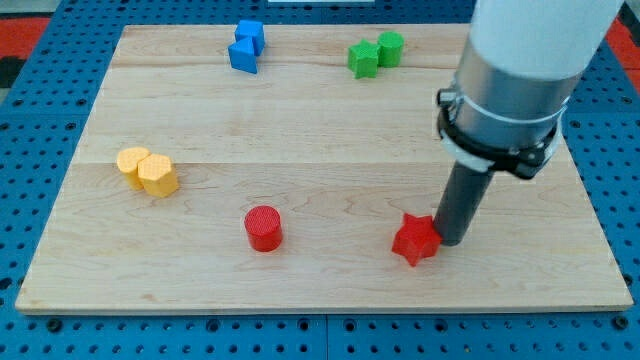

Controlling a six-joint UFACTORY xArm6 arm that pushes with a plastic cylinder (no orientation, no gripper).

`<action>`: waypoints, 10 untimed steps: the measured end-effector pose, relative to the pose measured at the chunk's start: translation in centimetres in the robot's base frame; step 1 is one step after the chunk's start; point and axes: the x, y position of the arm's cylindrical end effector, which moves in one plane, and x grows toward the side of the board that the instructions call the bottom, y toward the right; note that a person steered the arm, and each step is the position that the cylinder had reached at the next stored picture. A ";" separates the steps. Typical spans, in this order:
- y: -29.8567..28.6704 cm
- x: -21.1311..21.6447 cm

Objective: Move the red circle right a bit

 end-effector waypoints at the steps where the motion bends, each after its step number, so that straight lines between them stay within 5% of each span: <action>1: 0.7 0.1; 4: -0.4 6.6; 6: -20.7 5.5; 9: -22.4 -0.6; 10: -18.4 -0.7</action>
